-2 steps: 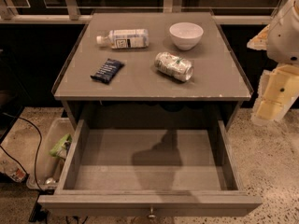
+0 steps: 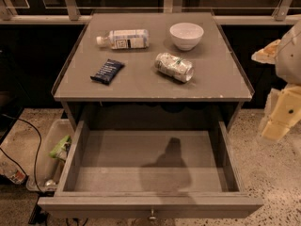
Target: Close top drawer
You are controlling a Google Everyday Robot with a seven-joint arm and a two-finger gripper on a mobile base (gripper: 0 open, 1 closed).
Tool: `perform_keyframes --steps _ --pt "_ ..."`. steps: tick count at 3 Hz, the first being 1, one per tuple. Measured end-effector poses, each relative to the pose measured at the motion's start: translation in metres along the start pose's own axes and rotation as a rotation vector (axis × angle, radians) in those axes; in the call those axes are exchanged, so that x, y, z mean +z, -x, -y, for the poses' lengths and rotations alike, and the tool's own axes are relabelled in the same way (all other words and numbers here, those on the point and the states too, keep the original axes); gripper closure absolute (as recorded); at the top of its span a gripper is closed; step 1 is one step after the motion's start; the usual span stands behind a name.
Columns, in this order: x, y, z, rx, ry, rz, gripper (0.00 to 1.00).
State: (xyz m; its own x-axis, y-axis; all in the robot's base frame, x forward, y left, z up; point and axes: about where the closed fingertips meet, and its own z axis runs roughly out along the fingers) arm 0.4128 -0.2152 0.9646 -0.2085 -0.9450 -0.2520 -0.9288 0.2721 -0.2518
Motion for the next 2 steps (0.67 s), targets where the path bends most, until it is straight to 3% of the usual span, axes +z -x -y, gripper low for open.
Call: perform_keyframes --steps 1,2 --pt "0.017 -0.011 -0.029 0.017 0.020 0.042 0.18" --pt "0.047 -0.027 -0.068 0.048 0.059 0.074 0.42"
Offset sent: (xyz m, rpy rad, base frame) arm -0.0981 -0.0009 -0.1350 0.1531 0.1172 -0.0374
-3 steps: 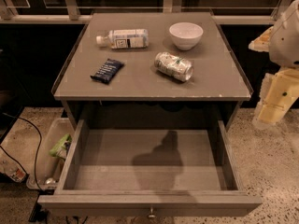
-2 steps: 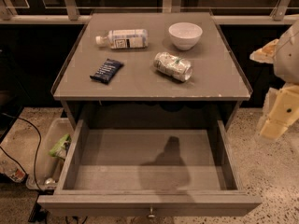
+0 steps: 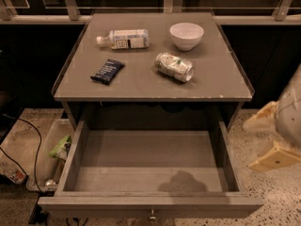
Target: Close top drawer
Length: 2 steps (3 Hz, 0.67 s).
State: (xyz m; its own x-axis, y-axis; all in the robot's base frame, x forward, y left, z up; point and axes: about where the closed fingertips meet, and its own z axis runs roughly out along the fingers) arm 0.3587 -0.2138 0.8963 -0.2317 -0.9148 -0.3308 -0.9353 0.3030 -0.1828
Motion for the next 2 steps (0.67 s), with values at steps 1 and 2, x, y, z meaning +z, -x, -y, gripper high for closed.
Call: perform_keyframes --steps 1,2 --pt "0.0106 -0.0071 -0.0089 0.011 0.026 -0.010 0.65" --pt "0.0099 -0.0065 -0.0083 0.010 0.024 -0.009 0.88"
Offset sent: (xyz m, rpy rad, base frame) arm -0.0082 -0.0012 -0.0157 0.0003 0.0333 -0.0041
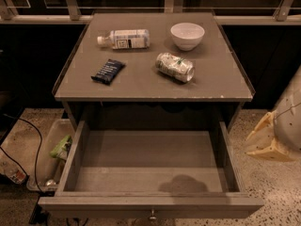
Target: Close top drawer
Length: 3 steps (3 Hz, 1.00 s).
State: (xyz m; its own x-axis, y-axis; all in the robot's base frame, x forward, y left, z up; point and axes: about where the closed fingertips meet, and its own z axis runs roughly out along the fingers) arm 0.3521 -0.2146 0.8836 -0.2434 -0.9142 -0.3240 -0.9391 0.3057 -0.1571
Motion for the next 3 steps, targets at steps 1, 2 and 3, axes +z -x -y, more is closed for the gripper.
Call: perform_keyframes --steps 1,2,3 --pt "0.024 -0.007 -0.018 0.008 0.039 -0.016 1.00" --pt "0.068 -0.022 -0.051 0.054 0.089 -0.015 1.00" --pt "0.116 -0.037 -0.083 0.095 0.115 0.011 1.00"
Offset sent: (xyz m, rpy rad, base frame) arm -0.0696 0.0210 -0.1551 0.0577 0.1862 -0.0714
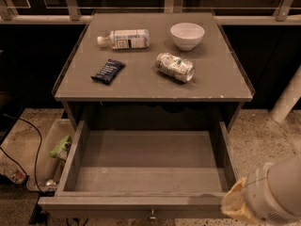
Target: Close top drawer
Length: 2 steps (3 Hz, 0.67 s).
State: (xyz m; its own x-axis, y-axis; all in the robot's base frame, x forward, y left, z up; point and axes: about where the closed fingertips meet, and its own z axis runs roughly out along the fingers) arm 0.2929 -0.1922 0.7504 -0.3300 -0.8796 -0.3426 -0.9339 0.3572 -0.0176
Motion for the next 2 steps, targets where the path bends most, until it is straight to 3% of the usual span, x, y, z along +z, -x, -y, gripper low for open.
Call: perform_keyframes --steps 2 --pt "0.073 -0.010 -0.017 0.020 -0.014 0.105 1.00"
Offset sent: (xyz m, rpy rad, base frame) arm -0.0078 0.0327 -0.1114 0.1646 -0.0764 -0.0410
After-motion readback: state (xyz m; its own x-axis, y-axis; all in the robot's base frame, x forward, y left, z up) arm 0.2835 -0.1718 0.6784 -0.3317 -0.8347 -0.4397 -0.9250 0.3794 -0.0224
